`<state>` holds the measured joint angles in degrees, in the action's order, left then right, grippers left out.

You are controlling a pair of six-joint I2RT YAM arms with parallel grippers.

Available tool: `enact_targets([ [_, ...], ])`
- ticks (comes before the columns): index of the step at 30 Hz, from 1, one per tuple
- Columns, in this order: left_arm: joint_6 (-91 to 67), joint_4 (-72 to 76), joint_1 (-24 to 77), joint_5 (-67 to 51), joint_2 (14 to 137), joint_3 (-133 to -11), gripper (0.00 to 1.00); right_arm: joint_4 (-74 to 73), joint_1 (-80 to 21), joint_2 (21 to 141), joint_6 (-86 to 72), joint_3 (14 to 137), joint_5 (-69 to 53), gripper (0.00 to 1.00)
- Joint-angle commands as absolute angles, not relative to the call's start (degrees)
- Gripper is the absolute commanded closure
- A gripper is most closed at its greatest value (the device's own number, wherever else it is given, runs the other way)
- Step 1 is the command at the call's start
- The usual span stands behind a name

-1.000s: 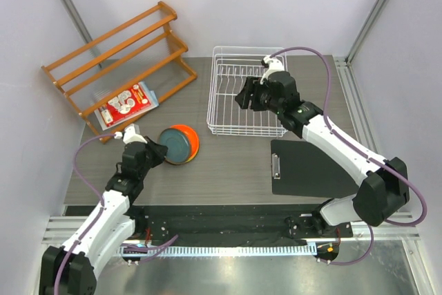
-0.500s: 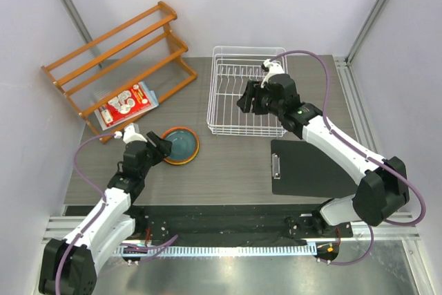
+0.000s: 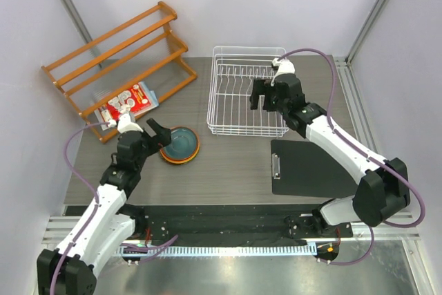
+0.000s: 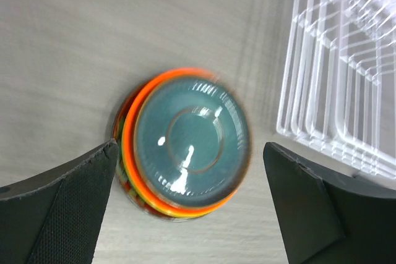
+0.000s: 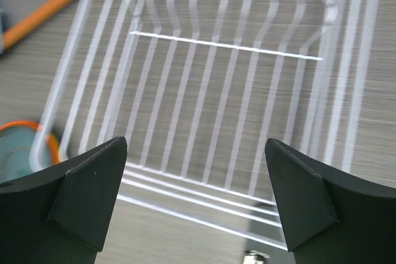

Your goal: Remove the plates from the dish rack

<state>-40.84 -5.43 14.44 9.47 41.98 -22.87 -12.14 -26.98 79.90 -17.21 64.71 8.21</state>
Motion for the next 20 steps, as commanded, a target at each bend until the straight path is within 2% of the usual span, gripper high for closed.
enact_targets([
  [1,-34.91,-10.37,14.33,13.36,41.13,-31.80,0.00,-10.99,-26.02,76.91,-10.12,63.11,20.55,0.00],
  [9,-29.19,-10.29,14.33,11.87,42.62,-38.23,0.00,-6.60,-25.23,75.06,-7.65,57.40,33.47,0.00],
  [20,-24.35,-5.36,14.41,17.65,46.23,-40.16,0.01,3.60,-25.05,71.54,-10.10,45.18,40.95,0.00],
])
